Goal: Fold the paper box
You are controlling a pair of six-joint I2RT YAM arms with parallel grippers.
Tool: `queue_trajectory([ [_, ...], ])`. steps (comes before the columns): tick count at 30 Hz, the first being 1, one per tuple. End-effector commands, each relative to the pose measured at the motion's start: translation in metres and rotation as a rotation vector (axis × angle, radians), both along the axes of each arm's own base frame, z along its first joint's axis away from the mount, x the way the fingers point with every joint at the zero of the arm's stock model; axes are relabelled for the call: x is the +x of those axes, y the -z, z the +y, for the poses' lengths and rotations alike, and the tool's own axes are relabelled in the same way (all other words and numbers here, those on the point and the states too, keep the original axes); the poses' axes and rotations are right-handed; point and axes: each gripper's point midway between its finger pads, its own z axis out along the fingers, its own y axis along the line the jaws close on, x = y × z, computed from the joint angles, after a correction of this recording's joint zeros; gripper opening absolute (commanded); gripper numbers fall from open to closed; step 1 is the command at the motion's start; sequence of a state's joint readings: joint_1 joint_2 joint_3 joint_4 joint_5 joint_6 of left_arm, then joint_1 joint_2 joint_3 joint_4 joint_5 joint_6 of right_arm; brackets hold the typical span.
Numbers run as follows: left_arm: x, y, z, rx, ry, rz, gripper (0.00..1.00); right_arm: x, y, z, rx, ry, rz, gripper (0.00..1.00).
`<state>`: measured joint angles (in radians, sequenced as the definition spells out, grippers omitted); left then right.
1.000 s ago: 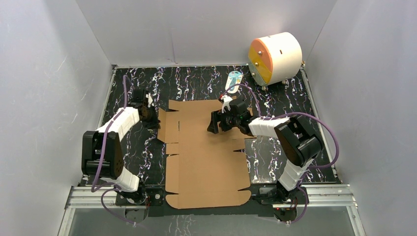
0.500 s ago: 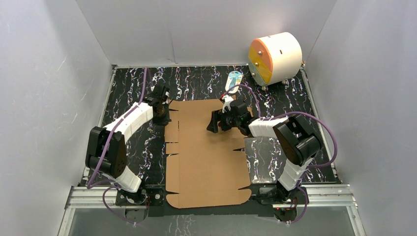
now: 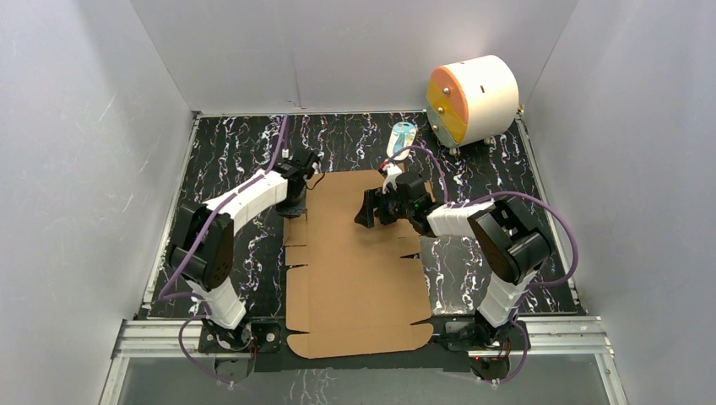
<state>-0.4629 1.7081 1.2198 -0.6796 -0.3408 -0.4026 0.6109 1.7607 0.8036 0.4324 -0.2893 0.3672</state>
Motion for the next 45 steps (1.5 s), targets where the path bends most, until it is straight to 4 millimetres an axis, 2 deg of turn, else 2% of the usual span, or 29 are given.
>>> queue_trajectory([
  [1,0.005,-0.02,-0.022,-0.001,0.033,-0.041,0.0,-0.005,0.012,-0.001,-0.009,0.004,0.025,0.88],
  [8,0.005,-0.031,-0.039,0.031,0.064,-0.052,0.0,-0.004,0.009,-0.001,-0.003,0.01,0.018,0.89],
  [14,0.006,-0.04,-0.055,0.023,0.085,-0.07,0.04,-0.003,0.007,-0.001,0.007,0.02,0.016,0.89],
  [27,0.004,-0.029,-0.085,0.067,0.153,-0.049,0.13,-0.003,0.008,-0.002,0.009,0.033,0.017,0.89],
  [33,0.003,-0.025,-0.101,0.069,0.181,-0.047,0.14,-0.004,0.009,-0.002,0.011,0.033,0.018,0.89],
  [39,0.003,-0.019,-0.103,0.097,0.183,-0.038,0.14,-0.004,0.007,-0.003,0.013,0.035,0.01,0.89],
  [42,0.004,-0.024,-0.102,0.101,0.178,-0.057,0.14,-0.003,0.005,-0.003,0.015,0.032,0.005,0.89],
  [45,0.007,-0.035,-0.1,0.106,0.171,-0.085,0.16,-0.002,-0.006,0.0,0.026,0.014,-0.016,0.9],
])
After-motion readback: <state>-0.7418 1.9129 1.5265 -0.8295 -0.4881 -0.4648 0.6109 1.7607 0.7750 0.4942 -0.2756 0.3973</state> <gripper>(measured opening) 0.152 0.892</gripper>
